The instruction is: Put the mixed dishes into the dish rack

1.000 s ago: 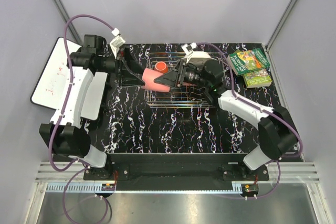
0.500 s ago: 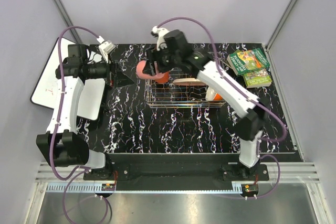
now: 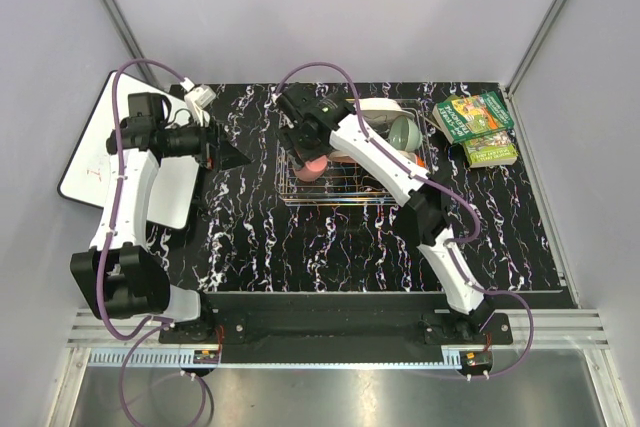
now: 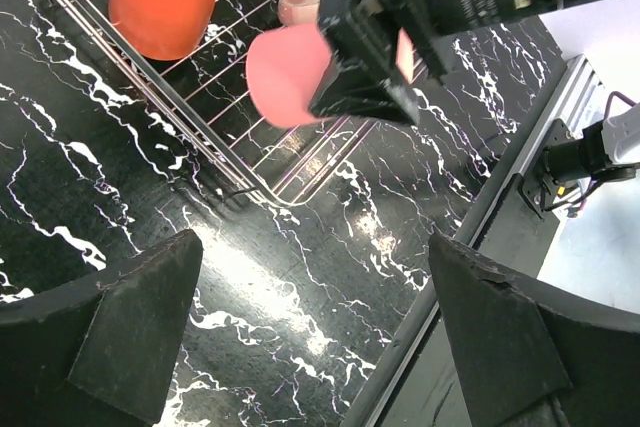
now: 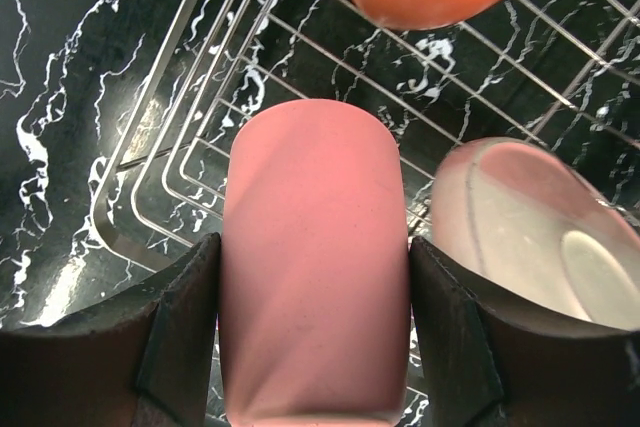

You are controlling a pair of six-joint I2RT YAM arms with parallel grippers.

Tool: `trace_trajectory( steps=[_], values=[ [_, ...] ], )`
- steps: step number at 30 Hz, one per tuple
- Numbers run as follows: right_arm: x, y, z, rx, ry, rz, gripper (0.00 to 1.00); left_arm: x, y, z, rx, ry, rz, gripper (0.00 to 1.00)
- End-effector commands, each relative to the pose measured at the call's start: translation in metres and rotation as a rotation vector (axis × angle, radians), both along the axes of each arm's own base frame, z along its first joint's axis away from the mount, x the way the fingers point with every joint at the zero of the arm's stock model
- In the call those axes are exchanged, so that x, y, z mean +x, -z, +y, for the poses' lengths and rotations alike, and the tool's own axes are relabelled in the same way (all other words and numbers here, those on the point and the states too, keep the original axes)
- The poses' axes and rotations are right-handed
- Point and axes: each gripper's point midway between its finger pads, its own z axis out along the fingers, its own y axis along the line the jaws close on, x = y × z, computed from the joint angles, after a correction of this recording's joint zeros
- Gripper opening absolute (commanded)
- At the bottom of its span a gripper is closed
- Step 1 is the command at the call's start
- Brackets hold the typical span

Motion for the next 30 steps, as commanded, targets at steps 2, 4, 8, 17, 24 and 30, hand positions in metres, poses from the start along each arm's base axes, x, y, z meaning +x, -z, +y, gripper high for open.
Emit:
trace_trajectory(
  steps=[2,4,8,17,24,30],
  values=[
    [0.005,-0.001,0.000,-0.035,-0.012,-0.036,0.00,0.000,-0.010,0.001,-0.005,0.012,-0.072,0.99],
    [0.005,0.014,0.004,-0.047,-0.020,-0.009,0.00,-0.002,-0.010,0.001,-0.010,0.014,-0.073,0.99],
    [0.005,0.040,0.007,-0.073,-0.026,0.032,0.00,-0.003,-0.011,0.003,-0.016,0.016,-0.082,0.99],
    [0.006,0.064,0.016,-0.072,-0.040,0.071,0.00,-0.005,0.004,0.005,-0.013,0.016,-0.052,0.99],
    [0.006,0.070,0.021,-0.056,-0.045,0.082,0.99,-0.008,0.009,0.005,-0.014,0.016,-0.043,0.99],
    [0.008,0.061,0.026,-0.044,-0.048,0.051,1.00,-0.009,0.011,0.005,-0.012,0.019,-0.040,0.99]
  ],
)
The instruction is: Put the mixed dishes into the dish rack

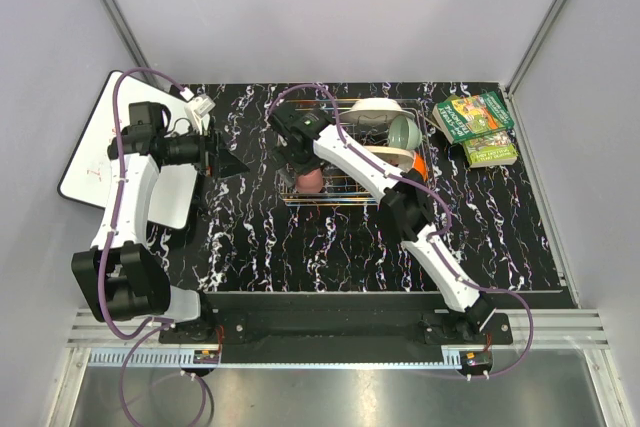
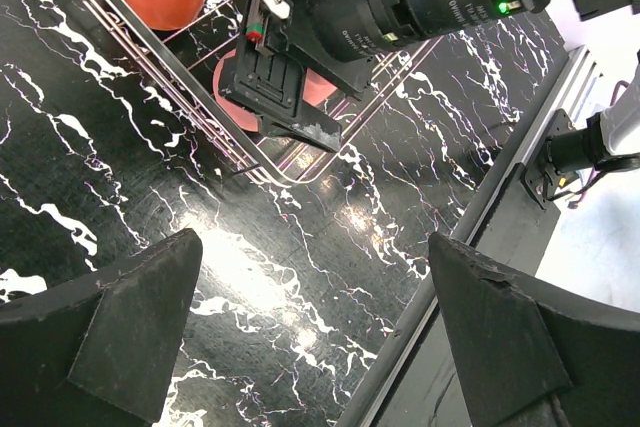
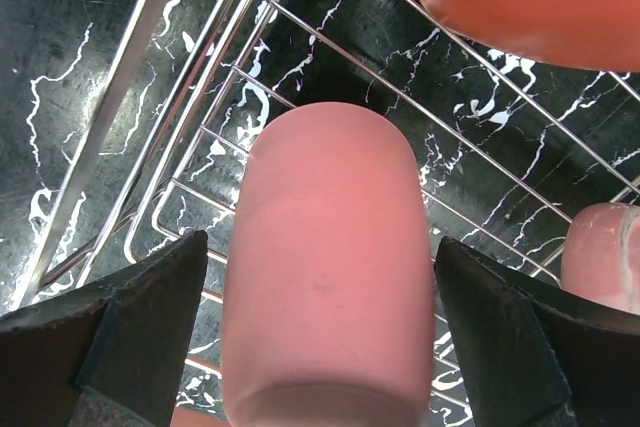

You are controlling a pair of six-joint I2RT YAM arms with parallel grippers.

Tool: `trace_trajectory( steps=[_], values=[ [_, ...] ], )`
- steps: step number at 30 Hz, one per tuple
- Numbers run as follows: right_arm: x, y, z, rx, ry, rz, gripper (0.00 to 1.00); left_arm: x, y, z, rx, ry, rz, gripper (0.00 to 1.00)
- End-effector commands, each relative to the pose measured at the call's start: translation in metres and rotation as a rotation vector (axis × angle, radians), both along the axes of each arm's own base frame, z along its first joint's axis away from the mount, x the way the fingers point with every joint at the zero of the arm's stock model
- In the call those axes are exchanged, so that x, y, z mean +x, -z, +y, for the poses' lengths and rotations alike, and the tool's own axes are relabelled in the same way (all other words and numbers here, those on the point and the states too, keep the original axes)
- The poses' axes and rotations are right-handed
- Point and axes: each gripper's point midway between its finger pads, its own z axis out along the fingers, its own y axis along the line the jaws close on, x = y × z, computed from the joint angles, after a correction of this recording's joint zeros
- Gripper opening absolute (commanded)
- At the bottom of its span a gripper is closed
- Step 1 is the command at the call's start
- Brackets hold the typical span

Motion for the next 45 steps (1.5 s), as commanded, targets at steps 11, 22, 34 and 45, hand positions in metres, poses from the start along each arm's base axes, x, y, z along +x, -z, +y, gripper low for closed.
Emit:
trace_trajectory(
  steps=[11,22,34,45],
  values=[
    [0.004,-0.091,0.022,0.122,-0.042,-0.214,1.00,-0.006,-0.007,-0.003,-0.027,0.029,-0.048,0.99],
    [-0.004,-0.135,0.006,0.074,-0.041,-0.339,1.00,-0.005,-0.013,-0.002,-0.012,0.012,-0.058,0.99],
    [-0.073,-0.207,-0.098,0.226,0.151,-0.477,1.00,-0.002,-0.001,0.004,0.109,-0.056,-0.051,0.99],
    [-0.126,-0.198,-0.152,0.334,0.229,-0.446,1.00,-0.003,0.005,-0.006,0.142,-0.047,-0.043,0.99]
  ],
)
